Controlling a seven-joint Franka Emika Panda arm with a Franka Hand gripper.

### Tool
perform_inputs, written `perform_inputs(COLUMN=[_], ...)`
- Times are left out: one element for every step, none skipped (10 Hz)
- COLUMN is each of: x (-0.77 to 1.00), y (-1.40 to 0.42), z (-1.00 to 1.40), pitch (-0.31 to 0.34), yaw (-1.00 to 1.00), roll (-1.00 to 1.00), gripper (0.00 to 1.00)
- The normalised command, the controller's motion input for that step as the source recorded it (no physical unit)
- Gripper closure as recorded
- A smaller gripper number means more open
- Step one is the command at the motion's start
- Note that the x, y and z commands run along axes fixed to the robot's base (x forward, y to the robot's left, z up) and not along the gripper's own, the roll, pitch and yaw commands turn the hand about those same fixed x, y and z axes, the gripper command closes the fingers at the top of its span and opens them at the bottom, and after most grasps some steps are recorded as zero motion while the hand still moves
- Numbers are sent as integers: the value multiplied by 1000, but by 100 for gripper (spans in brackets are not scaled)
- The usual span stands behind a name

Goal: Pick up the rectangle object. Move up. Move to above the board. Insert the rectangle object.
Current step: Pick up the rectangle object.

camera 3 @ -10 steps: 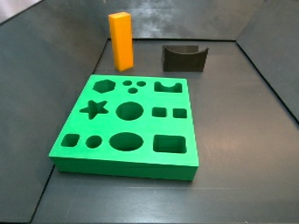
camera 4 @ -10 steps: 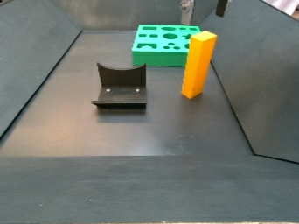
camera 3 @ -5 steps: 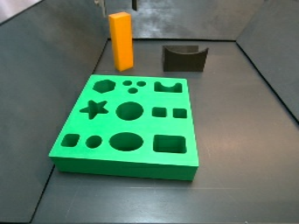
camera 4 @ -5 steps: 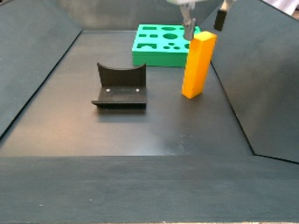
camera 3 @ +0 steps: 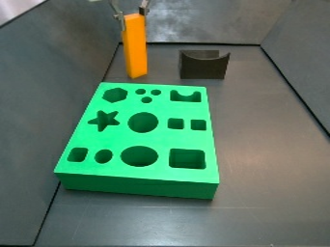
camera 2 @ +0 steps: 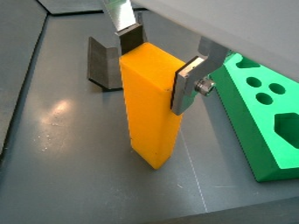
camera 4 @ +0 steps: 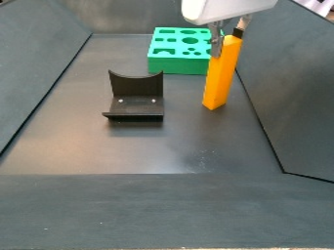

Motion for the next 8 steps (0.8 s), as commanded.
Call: perform_inputs(x=[0,0,0,0,0,0,0,0], y=[-66,0,0,0,0,0,0,0], z=[0,0,0,0,0,0,0,0], pitch=[0,0,0,0,0,0,0,0], yaw=[0,0,0,0,0,0,0,0], roll=[54,0,0,0,0,0,0,0], gripper=[100,100,100,100,100,100,100,100])
